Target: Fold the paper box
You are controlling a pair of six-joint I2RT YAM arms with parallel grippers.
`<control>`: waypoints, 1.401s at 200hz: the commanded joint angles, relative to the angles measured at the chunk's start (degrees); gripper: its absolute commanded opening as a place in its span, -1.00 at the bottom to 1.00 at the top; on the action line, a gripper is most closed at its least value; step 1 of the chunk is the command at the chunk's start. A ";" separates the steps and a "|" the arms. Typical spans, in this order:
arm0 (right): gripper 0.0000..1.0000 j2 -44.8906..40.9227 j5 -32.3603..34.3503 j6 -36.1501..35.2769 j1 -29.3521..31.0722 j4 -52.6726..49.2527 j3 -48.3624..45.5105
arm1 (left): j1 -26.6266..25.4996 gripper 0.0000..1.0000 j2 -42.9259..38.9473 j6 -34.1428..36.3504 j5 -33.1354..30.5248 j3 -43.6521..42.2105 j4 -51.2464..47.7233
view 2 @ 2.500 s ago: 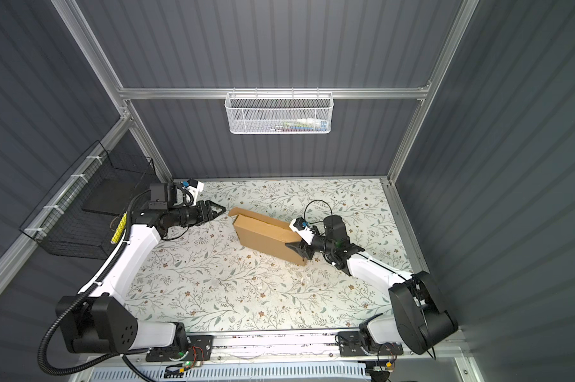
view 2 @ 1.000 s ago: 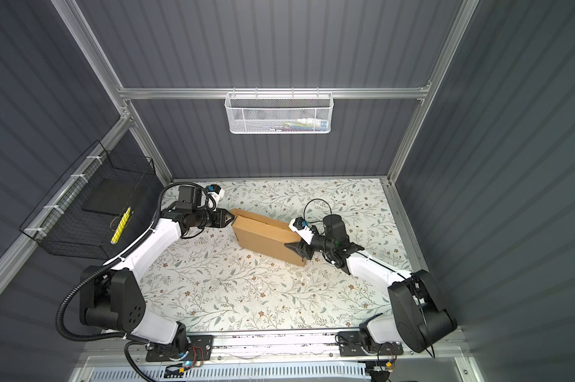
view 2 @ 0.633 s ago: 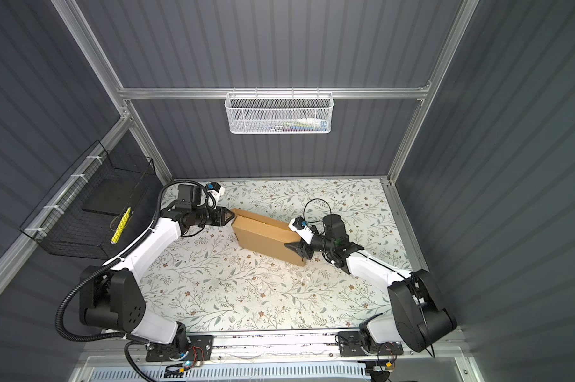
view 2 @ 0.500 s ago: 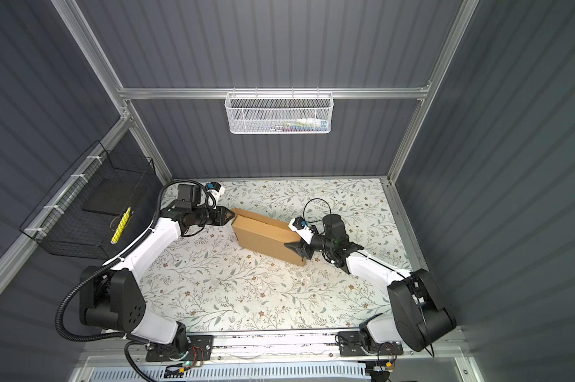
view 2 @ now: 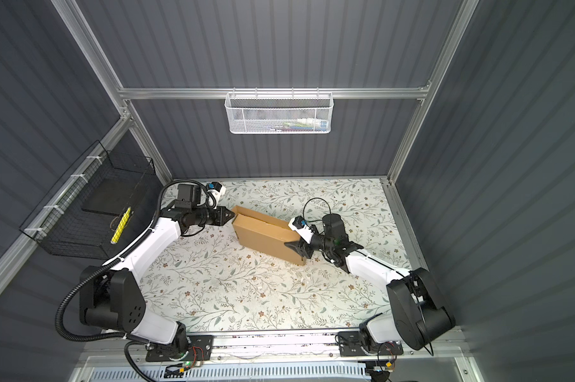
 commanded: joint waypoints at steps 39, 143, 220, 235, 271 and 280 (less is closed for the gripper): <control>0.05 1.34 -0.11 -1.24 0.32 -2.55 1.73 | -0.30 -0.75 -1.24 0.30 3.28 2.84 -0.47; 0.04 2.05 -0.01 -1.50 0.56 -2.99 2.00 | -0.29 -0.97 -0.45 -1.80 4.77 4.41 -0.83; 0.05 2.39 -0.07 -1.59 0.77 -3.07 2.00 | -0.29 -1.00 -0.10 -4.33 6.44 5.11 -0.93; 0.05 2.46 -0.02 -1.68 0.85 -3.17 2.00 | -0.29 -1.00 -0.01 -4.55 6.53 5.18 -1.01; 0.05 2.65 0.02 -1.76 0.83 -3.58 2.26 | -0.29 -1.00 0.34 -5.27 6.89 5.13 -1.01; 0.05 2.74 -0.01 -1.76 0.95 -3.69 2.39 | -0.29 -1.00 0.43 -5.49 6.97 5.16 -1.01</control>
